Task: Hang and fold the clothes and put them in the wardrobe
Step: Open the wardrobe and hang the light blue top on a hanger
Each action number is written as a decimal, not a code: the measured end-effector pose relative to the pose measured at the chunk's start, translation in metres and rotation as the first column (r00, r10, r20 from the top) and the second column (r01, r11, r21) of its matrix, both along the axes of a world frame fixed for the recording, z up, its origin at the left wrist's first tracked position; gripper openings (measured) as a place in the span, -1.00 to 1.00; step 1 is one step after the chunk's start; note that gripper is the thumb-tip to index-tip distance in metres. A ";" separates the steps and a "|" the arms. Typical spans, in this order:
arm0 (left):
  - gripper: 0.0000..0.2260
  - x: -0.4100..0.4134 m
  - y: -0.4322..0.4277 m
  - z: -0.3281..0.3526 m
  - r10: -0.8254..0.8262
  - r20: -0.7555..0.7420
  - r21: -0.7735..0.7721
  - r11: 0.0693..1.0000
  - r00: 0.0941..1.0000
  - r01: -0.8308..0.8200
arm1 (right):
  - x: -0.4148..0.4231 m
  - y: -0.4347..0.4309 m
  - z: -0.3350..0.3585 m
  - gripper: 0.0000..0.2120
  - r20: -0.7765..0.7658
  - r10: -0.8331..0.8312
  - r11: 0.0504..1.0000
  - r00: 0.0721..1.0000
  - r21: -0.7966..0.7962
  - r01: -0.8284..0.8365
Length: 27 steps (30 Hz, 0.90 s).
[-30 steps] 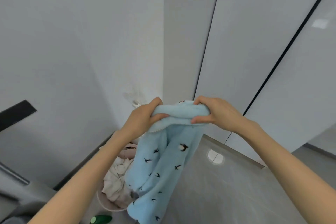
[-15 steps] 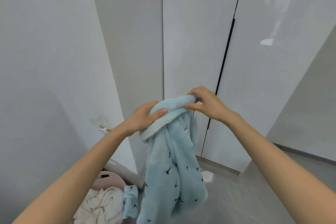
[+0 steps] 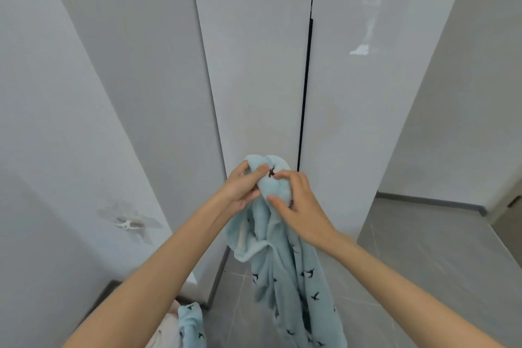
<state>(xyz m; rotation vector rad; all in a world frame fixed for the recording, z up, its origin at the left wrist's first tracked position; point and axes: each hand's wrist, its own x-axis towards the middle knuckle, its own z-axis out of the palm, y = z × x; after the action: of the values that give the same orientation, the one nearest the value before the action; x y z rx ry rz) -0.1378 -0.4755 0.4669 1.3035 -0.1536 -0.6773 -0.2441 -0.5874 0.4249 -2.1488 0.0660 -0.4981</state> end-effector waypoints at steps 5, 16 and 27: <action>-0.71 0.003 -0.010 0.006 -0.096 0.006 -0.033 0.995 0.995 0.096 | -0.001 0.005 -0.011 -0.51 0.084 -0.131 0.991 0.988 -0.027 0.134; -0.87 0.028 0.018 0.020 -0.289 0.619 0.325 0.941 0.730 0.096 | 0.011 -0.014 0.019 -0.66 0.217 -0.146 0.982 0.965 0.147 0.116; -0.87 0.023 0.024 -0.023 -0.236 0.794 0.302 0.953 0.561 -0.027 | 0.026 -0.014 0.058 -0.79 0.258 -0.169 0.959 0.951 0.267 0.098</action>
<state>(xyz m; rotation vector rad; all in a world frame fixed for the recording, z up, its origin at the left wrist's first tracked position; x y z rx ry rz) -0.1144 -0.4515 0.4438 1.8344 -0.9551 -0.1138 -0.2184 -0.6011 0.4833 -1.8161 0.1131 -0.8242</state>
